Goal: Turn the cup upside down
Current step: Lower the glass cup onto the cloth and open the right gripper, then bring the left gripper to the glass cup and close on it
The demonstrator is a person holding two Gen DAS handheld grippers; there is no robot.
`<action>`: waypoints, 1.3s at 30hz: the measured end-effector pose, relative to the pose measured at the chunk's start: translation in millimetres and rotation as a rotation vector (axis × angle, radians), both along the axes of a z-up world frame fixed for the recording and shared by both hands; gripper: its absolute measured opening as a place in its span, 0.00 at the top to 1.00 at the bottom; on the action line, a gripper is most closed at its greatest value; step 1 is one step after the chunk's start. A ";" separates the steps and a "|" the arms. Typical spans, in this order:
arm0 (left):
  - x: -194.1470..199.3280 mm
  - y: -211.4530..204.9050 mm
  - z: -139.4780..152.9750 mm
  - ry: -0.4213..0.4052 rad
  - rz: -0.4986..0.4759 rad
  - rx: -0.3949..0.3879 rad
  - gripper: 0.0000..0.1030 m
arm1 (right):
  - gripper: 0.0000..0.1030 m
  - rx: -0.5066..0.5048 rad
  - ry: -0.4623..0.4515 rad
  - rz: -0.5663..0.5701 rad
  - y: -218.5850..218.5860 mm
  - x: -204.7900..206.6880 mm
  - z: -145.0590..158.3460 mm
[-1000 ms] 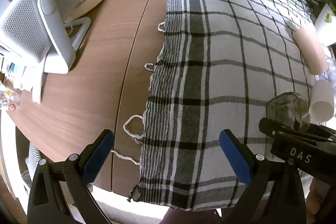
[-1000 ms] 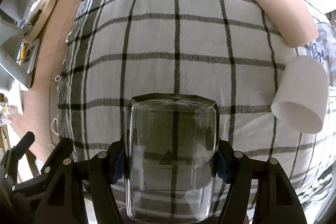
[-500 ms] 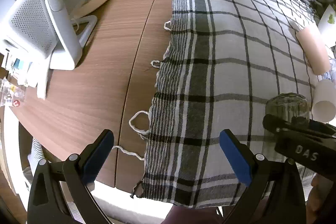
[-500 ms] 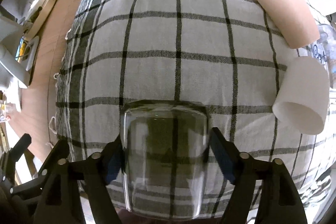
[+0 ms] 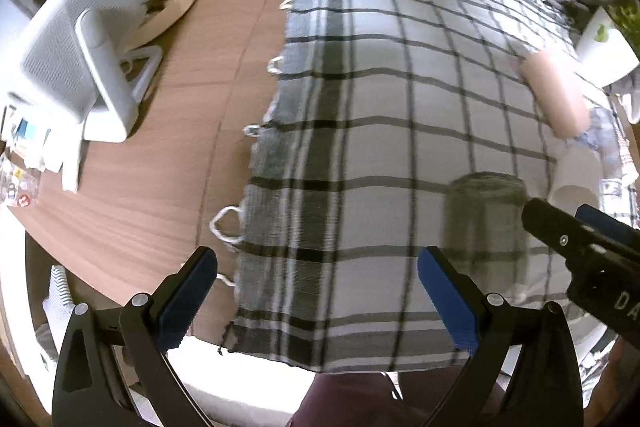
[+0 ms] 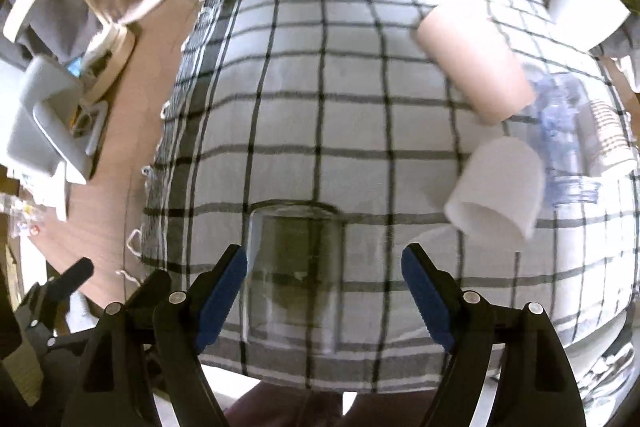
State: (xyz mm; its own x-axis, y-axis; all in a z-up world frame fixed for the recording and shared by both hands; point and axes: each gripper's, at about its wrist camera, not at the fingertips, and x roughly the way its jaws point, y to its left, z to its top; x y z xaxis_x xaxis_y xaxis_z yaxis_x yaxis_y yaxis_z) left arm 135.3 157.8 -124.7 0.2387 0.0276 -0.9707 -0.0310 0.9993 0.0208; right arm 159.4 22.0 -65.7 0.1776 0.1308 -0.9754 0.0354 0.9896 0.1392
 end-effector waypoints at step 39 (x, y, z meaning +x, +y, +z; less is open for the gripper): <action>62.4 -111.8 -58.5 0.247 -0.079 -0.071 0.35 | 0.23 0.051 0.067 -0.262 -146.2 -9.4 -18.7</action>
State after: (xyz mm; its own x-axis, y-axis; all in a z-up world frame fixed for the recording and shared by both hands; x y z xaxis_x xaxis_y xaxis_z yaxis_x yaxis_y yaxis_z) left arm 197.7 46.0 -183.2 -0.0073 -0.0521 -0.9986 0.0442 0.9976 -0.0524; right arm 150.1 -124.2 -84.4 0.1472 0.1377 -0.9795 0.3005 0.9372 0.1769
